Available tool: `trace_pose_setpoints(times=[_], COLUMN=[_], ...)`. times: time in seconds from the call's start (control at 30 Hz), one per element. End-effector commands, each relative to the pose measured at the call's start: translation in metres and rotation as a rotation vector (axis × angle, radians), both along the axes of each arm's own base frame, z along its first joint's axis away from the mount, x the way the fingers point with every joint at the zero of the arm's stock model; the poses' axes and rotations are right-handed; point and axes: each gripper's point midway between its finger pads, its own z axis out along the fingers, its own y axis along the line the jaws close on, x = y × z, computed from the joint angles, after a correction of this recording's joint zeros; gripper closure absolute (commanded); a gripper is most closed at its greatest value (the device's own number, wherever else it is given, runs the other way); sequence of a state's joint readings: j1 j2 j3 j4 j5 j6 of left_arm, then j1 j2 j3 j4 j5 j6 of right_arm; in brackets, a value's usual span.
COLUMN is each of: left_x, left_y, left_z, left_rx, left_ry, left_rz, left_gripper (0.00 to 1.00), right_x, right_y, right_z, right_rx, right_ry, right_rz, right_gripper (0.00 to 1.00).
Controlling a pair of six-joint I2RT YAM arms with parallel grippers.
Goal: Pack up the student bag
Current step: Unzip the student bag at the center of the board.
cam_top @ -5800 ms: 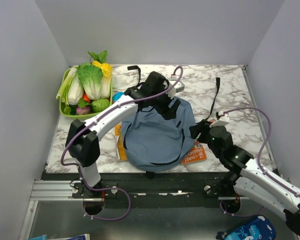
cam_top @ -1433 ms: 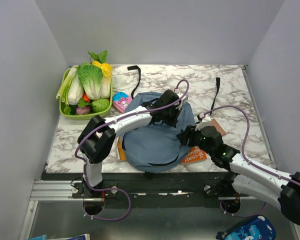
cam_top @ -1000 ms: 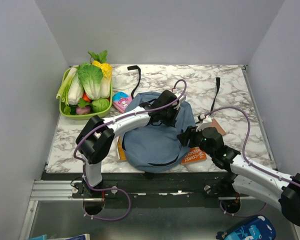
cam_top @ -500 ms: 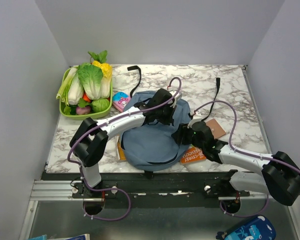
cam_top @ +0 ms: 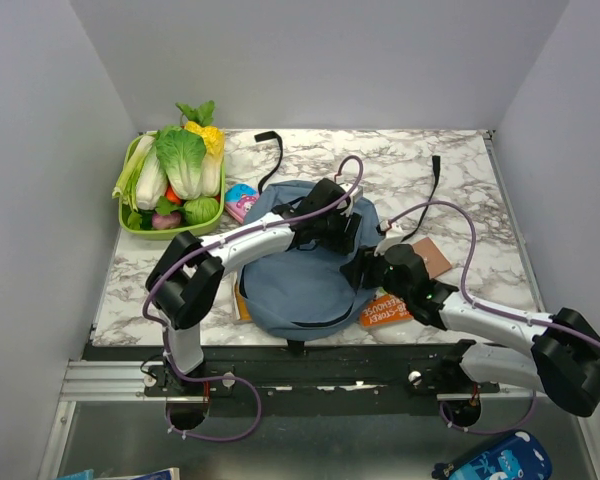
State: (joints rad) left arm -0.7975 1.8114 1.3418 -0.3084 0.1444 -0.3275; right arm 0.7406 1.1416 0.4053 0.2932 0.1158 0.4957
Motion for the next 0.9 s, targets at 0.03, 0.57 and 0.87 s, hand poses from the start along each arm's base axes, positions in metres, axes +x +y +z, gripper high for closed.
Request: trace_pose_setpoints(times=[0.03, 0.57, 0.87], left_x=[0.01, 0.017, 0.018], left_y=[-0.007, -0.015, -0.011], left_z=[-0.005, -0.028, -0.007], left_rx=[-0.017, -0.013, -0.035], left_ry=[0.035, 0.058, 0.011], left_rz=[0.047, 0.072, 0.07], left_gripper=[0.3, 0.72, 1.0], right_x=[-0.006, -0.033, -0.023], right_y=[-0.006, -0.035, -0.025], right_z=[-0.008, -0.012, 0.003], right_rx=[-0.01, 0.02, 0.006], right_ry=[0.001, -0.01, -0.048], right_rz=[-0.01, -0.054, -0.03], right_gripper=[0.4, 0.42, 0.41])
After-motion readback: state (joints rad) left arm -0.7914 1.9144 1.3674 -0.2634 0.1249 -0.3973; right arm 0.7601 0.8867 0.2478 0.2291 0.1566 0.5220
